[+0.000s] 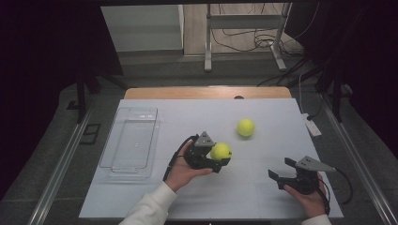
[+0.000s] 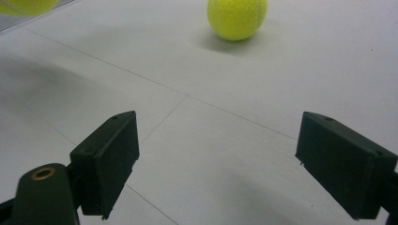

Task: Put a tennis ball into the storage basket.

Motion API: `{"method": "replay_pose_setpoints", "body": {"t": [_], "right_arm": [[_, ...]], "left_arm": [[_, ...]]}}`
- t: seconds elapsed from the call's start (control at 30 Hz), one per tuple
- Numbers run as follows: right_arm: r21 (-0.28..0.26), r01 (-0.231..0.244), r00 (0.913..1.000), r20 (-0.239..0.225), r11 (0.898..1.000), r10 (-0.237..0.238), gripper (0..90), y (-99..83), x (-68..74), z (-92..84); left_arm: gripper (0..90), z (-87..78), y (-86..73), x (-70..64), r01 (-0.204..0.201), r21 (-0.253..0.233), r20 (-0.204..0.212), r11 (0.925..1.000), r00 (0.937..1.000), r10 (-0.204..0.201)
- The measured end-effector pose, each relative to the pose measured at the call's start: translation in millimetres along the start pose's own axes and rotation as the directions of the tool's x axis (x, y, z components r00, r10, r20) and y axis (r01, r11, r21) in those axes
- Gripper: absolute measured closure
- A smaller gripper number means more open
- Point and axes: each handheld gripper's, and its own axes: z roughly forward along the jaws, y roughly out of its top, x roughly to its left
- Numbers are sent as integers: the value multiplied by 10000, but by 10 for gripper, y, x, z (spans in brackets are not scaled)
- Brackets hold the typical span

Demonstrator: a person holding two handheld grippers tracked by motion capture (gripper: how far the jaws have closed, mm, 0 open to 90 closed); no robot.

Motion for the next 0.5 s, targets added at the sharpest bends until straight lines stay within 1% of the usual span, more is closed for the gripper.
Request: {"method": "replay_pose_setpoints", "body": {"t": [0.2, 0.5], "right_arm": [[-22, 1, 10000, -17, 10000, -1, 141, 4, 8, -3], [17, 97, 9999, -48, 10000, -97, 142, 5, 30, 15]], "left_arm": [[263, -75, -27, -3, -87, -92, -112, 9999, 9999, 86], [263, -205, -42, 49, -39, -344, -290, 9994, 9996, 29]]}}
